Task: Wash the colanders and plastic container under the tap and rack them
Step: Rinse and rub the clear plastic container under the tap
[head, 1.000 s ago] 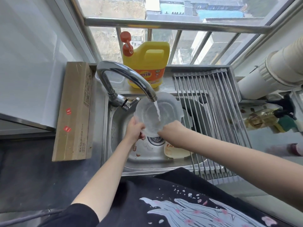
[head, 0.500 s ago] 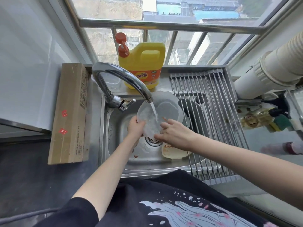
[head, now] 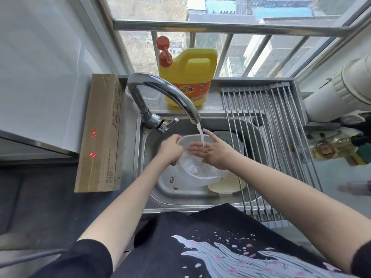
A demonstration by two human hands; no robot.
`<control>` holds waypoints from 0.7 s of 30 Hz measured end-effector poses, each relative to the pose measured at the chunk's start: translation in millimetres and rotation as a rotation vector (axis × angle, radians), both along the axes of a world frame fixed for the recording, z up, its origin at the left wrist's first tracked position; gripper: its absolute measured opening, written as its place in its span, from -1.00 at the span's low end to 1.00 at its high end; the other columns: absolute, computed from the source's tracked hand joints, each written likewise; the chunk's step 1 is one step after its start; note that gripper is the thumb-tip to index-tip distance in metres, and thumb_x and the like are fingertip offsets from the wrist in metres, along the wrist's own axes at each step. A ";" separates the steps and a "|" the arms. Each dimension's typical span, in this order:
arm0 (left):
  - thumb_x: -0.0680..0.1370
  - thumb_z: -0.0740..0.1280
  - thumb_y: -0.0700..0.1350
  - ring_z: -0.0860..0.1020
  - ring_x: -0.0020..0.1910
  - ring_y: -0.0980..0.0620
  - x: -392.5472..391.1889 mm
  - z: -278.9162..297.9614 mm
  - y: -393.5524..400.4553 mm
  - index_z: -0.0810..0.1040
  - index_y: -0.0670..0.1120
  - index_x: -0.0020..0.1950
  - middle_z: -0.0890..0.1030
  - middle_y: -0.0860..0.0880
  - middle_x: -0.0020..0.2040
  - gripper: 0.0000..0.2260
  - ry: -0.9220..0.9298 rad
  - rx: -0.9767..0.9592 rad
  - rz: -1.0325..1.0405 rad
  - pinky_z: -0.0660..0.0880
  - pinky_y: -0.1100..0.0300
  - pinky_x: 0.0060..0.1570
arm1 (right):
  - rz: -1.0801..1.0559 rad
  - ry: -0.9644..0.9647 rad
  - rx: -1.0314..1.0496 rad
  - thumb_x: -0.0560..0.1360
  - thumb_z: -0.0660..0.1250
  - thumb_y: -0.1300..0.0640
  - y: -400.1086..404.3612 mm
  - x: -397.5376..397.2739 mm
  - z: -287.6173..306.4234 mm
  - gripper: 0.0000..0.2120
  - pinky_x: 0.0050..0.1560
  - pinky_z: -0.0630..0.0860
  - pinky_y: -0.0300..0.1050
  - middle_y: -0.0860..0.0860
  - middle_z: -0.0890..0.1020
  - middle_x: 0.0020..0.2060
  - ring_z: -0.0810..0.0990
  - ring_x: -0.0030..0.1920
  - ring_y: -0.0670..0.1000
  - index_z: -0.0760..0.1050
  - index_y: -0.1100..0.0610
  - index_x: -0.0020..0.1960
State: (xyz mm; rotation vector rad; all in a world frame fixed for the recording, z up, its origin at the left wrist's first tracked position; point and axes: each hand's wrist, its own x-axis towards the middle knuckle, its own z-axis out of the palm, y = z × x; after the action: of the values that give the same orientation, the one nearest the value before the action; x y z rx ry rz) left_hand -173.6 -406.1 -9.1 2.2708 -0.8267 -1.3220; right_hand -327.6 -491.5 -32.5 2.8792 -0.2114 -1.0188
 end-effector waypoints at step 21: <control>0.52 0.19 -0.27 0.54 -0.20 -0.03 -10.5 -6.1 -9.1 0.54 -0.02 0.22 0.62 -0.05 -0.15 -0.67 -0.164 -0.551 0.203 0.41 0.16 -0.14 | -0.621 -0.592 0.183 0.32 0.19 0.45 71.7 -4.4 21.3 -0.42 -0.19 0.32 -0.08 0.09 0.66 -0.19 0.61 -0.17 0.17 0.44 0.12 0.30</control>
State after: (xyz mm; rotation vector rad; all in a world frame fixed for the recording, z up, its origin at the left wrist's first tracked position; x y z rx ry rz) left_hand -184.1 -415.3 -15.1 1.9674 -0.8578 -0.7123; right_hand -332.0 -419.7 -11.2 3.2753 -1.1525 -0.1763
